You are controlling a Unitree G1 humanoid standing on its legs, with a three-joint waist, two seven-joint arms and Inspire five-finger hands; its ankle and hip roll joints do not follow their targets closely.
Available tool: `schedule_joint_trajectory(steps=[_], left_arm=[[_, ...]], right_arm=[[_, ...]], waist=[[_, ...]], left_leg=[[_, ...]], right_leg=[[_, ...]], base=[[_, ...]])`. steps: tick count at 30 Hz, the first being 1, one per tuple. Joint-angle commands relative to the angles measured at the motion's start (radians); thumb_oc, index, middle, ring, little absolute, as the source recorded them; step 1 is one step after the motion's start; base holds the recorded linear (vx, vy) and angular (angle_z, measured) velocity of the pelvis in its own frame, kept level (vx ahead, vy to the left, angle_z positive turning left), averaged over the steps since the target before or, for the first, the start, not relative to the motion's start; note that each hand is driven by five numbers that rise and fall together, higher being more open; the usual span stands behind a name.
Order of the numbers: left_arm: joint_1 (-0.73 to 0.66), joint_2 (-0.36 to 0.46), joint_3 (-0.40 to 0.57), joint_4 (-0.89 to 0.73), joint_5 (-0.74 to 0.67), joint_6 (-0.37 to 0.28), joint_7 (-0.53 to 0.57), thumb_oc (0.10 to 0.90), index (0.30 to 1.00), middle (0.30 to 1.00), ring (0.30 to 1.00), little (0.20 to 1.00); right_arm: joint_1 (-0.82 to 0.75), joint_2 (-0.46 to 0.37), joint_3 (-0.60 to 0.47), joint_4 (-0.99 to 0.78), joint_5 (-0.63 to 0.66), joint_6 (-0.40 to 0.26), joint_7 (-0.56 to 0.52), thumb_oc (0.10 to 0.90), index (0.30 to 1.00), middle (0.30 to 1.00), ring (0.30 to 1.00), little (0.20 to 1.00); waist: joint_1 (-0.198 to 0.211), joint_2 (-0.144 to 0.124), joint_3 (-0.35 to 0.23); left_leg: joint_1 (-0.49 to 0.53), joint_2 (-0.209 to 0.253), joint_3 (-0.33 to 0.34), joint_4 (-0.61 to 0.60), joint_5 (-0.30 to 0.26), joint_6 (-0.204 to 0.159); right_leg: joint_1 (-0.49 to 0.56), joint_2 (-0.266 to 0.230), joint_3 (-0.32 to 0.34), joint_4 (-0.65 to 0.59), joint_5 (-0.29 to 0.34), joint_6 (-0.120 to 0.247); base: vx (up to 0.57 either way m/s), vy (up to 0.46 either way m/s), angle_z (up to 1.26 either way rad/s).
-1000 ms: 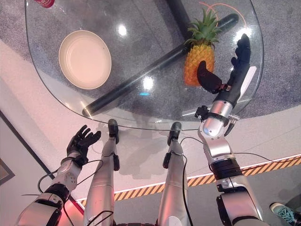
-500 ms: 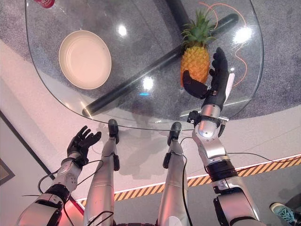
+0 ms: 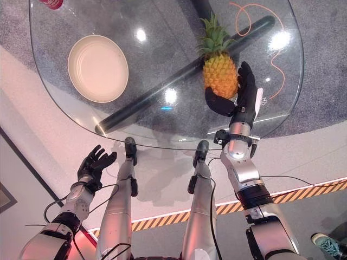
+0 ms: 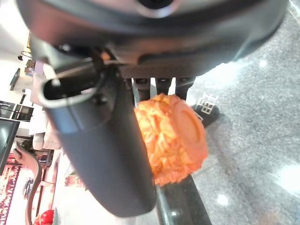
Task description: Pick up the fruit to the plate
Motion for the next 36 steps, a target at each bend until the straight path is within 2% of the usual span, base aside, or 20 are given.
schedule_joint_trajectory(steps=[1,7,13,14,15,16,17,19,24,30,36], left_arm=[[0.066,0.024,0.015,-0.007,0.016,-0.033,0.024,0.800,0.900,0.900,0.900,0.900],[0.065,0.027,0.018,-0.011,0.017,-0.028,0.022,0.800,0.900,0.900,0.900,0.900],[0.066,0.035,0.020,-0.018,0.015,-0.021,0.022,0.800,0.900,0.900,0.900,0.900],[0.070,0.032,0.020,-0.020,0.019,-0.023,0.024,0.800,0.900,0.900,0.900,0.900],[0.072,0.032,0.021,-0.022,0.020,-0.023,0.024,0.800,0.900,0.900,0.900,0.900],[0.073,0.032,0.021,-0.025,0.021,-0.022,0.025,0.800,0.900,0.900,0.900,0.900],[0.073,0.033,0.021,-0.029,0.022,-0.019,0.028,0.800,0.900,0.900,0.900,0.900],[0.072,0.037,0.022,-0.031,0.020,-0.016,0.027,0.800,0.900,0.900,0.900,0.900],[0.074,0.038,0.026,-0.036,0.020,-0.013,0.026,0.800,0.900,0.900,0.900,0.900],[0.077,0.037,0.034,-0.034,0.003,-0.020,0.025,0.800,0.900,0.900,0.900,0.900],[0.071,0.042,0.061,-0.042,-0.059,-0.041,0.044,0.800,0.900,0.900,0.900,0.900]], right_arm=[[0.006,-0.045,-0.025,-0.074,-0.015,-0.031,-0.004,0.800,0.900,0.900,0.900,0.900],[0.002,-0.050,-0.016,-0.084,-0.050,0.004,0.013,0.800,0.900,0.900,0.900,0.900],[0.000,-0.074,0.004,-0.096,-0.149,0.073,-0.005,0.800,0.900,0.900,0.900,0.900],[-0.002,-0.081,0.008,-0.098,-0.174,0.096,-0.014,0.729,0.839,0.839,0.839,0.829],[-0.003,-0.084,0.010,-0.099,-0.186,0.109,-0.020,0.693,0.808,0.808,0.808,0.793],[-0.005,-0.088,0.012,-0.103,-0.207,0.130,-0.027,0.344,0.509,0.509,0.509,0.444],[-0.006,-0.093,0.012,-0.105,-0.226,0.149,-0.027,0.100,0.300,0.300,0.300,0.200],[-0.019,-0.112,0.025,-0.109,-0.254,0.196,-0.036,0.100,0.300,0.300,0.300,0.200],[-0.026,-0.123,0.031,-0.122,-0.273,0.234,-0.040,0.100,0.300,0.300,0.300,0.200],[-0.028,-0.128,0.033,-0.130,-0.283,0.248,-0.051,0.100,0.300,0.300,0.300,0.200],[-0.028,-0.127,0.031,-0.121,-0.284,0.231,-0.073,0.100,0.300,0.300,0.300,0.200]], waist=[[-0.010,-0.005,-0.009],[-0.010,-0.006,-0.009],[-0.011,-0.009,-0.009],[-0.010,-0.010,-0.009],[-0.010,-0.010,-0.009],[-0.010,-0.010,-0.009],[-0.010,-0.011,-0.009],[-0.009,-0.012,-0.009],[-0.008,-0.012,-0.009],[-0.007,-0.013,-0.009],[-0.005,-0.013,-0.009]], left_leg=[[-0.016,-0.035,0.002,0.094,-0.079,0.032],[-0.019,-0.035,0.000,0.097,-0.077,0.031],[-0.017,-0.034,0.002,0.095,-0.077,0.032],[-0.016,-0.035,0.002,0.096,-0.078,0.032],[-0.016,-0.035,0.002,0.096,-0.078,0.032],[-0.016,-0.034,0.001,0.095,-0.078,0.032],[-0.016,-0.034,0.001,0.095,-0.078,0.033],[-0.016,-0.033,0.001,0.094,-0.078,0.033],[-0.018,-0.033,0.001,0.096,-0.078,0.034],[-0.013,-0.030,0.002,0.093,-0.078,0.034],[-0.008,-0.030,-0.001,0.094,-0.081,0.033]], right_leg=[[0.007,0.024,-0.043,-0.047,0.034,-0.020],[0.005,0.024,-0.043,-0.045,0.035,-0.020],[0.007,0.025,-0.044,-0.047,0.036,-0.019],[0.008,0.025,-0.044,-0.047,0.036,-0.019],[0.009,0.026,-0.044,-0.048,0.036,-0.019],[0.009,0.026,-0.044,-0.048,0.036,-0.019],[0.009,0.026,-0.045,-0.048,0.036,-0.019],[0.009,0.026,-0.045,-0.048,0.036,-0.018],[0.007,0.027,-0.047,-0.045,0.034,-0.018],[0.010,0.027,-0.046,-0.044,0.032,-0.018],[0.016,0.025,-0.049,-0.043,0.028,-0.018]], base=[[0.00,0.000,0.00],[0.00,0.000,0.00],[0.00,0.000,0.00],[0.00,0.000,0.00],[0.00,0.000,0.00],[0.00,0.000,0.00],[0.00,0.000,0.00],[0.00,0.000,0.00],[0.00,0.000,0.00],[0.00,0.000,0.00],[0.00,0.000,0.00]])
